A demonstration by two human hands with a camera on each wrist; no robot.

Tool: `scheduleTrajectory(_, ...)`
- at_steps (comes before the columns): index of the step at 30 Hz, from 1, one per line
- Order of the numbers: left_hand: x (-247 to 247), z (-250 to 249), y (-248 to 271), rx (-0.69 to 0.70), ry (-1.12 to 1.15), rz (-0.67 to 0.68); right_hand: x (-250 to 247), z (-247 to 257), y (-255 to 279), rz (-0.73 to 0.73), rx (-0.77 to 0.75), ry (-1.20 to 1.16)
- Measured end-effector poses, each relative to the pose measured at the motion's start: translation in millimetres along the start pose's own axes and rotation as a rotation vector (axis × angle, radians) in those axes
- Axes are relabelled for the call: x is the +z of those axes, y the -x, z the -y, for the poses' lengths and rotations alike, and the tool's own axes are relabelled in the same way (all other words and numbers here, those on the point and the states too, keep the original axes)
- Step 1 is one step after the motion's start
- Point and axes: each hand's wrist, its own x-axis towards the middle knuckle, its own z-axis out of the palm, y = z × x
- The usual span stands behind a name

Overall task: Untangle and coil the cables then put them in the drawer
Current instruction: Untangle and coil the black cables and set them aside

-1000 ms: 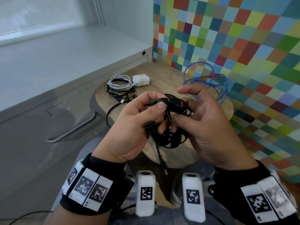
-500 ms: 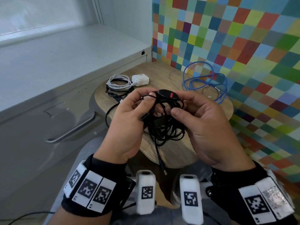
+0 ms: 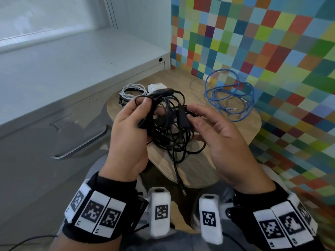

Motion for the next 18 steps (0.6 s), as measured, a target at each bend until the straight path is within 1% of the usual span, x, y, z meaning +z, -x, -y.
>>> scheduleTrajectory(3,-7,-5,-5,0.033,0.053,-0.087,0,-2,0,0.02,0.015,0.032)
scheduleTrajectory(6,-14,-4,-11,0.03,0.068,-0.152,0,-5,-1,0.022,0.0,0.079)
scheduleTrajectory(8,-16,-3,-12,0.021,0.063,-0.164,-1,-7,-1,0.009,-0.008,0.09)
scheduleTrajectory(10,-13,-2,-10,0.014,0.039,-0.134,0,-6,-1,-0.017,-0.03,0.066)
scheduleTrajectory(14,-4,0,-1,-0.011,0.006,-0.011,3,-1,-2,-0.058,-0.073,-0.047)
scheduleTrajectory(16,-1,3,2,-0.033,-0.011,0.042,5,0,-3,-0.058,-0.111,-0.033)
scheduleTrajectory(18,0,7,2,-0.044,-0.028,0.078,4,1,-3,-0.096,-0.135,-0.026)
